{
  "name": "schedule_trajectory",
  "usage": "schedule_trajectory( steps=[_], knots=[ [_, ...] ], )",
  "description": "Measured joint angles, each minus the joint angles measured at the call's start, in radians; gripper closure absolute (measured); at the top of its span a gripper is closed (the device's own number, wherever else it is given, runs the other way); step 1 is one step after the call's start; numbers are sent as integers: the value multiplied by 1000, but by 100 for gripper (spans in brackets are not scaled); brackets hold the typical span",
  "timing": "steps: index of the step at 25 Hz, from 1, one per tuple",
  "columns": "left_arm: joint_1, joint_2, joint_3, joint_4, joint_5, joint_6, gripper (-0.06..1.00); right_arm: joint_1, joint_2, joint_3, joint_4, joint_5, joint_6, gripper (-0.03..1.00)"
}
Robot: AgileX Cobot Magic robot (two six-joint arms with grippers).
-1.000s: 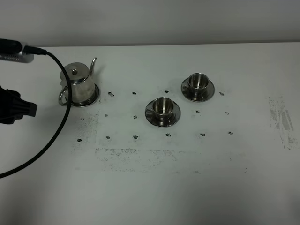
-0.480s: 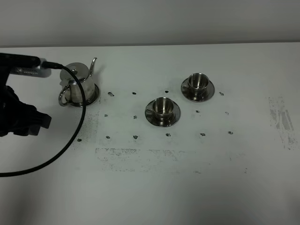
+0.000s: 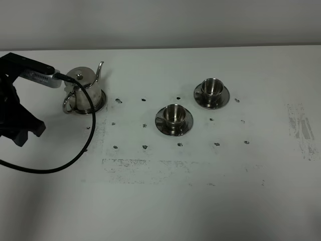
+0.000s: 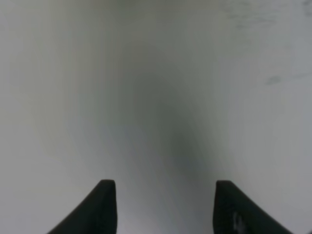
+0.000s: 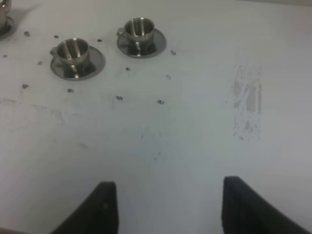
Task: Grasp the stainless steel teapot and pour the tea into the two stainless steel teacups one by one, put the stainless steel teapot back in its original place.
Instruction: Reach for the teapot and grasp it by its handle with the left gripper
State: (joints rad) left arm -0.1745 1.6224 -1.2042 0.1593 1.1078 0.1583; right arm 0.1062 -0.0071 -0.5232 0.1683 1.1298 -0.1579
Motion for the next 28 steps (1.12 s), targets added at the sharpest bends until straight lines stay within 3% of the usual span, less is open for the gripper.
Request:
schedule_trajectory(
  steps=[3,12,19,28],
  knots=[
    [0,28,-3,39,-21,0,50,0,0,0,0,0,0,51],
    [0,154,-32,58,-232,-53,50,0,0,0,0,0,0,51],
    [0,292,-228,50,-184,-62,45,0,0,0,0,0,0,51],
    [0,462,-440,-33,-78,2,44,0,0,0,0,0,0,51]
  ],
)
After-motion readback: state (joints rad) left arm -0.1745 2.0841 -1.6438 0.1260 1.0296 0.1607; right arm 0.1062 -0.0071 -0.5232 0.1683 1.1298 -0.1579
